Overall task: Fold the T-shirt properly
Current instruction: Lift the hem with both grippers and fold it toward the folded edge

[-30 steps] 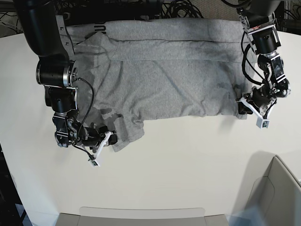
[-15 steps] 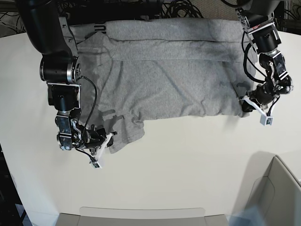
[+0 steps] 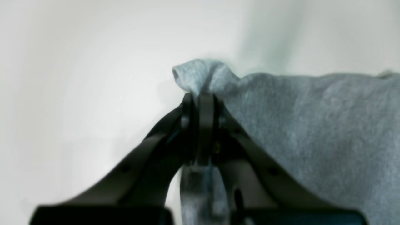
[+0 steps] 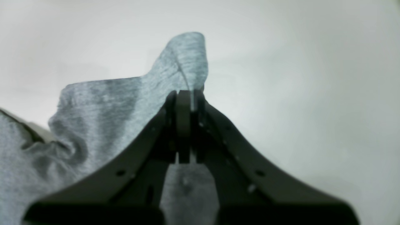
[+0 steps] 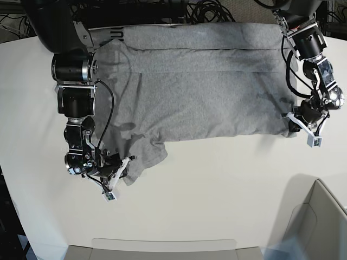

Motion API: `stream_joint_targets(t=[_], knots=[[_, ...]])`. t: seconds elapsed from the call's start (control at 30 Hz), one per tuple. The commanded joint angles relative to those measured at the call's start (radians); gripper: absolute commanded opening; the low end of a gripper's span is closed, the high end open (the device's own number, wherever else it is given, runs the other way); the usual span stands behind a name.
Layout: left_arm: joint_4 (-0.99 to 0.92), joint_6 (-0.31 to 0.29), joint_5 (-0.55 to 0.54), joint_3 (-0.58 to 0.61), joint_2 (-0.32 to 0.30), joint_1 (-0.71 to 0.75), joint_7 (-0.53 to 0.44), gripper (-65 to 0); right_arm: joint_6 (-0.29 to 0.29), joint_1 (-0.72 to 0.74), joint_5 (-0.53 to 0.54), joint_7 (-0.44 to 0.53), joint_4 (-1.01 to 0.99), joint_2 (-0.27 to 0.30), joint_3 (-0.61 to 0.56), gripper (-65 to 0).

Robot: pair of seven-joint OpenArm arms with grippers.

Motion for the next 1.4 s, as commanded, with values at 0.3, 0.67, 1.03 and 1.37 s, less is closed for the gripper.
stream_joint_targets(t=[0.3,0.67,1.03,1.37], knots=[[0.019,-0.001,-0.011,-0.026,-0.018,0.009,-0.016,-65.0,-0.003,-0.099,0.020,-0.174,0.389,0.004,0.001,-65.0],[0.222,-0.001,-0.011,-0.056,-0.018,0.109,0.055,-65.0,-0.003,-0.249,0.022,-0.301,0.667,0.012,0.010,-65.0],[0.301,-0.001,-0.011,-0.076,-0.016,0.207,0.056,-65.0,-0.005,-0.395,0.022,-0.407,0.906,0.007,0.059,-65.0],[0.301,-0.001,-0.011,-0.076,-0.016,0.251,0.056,-65.0,-0.003,-0.513,0.022,-0.417,1.026,0.012,0.100,-65.0]])
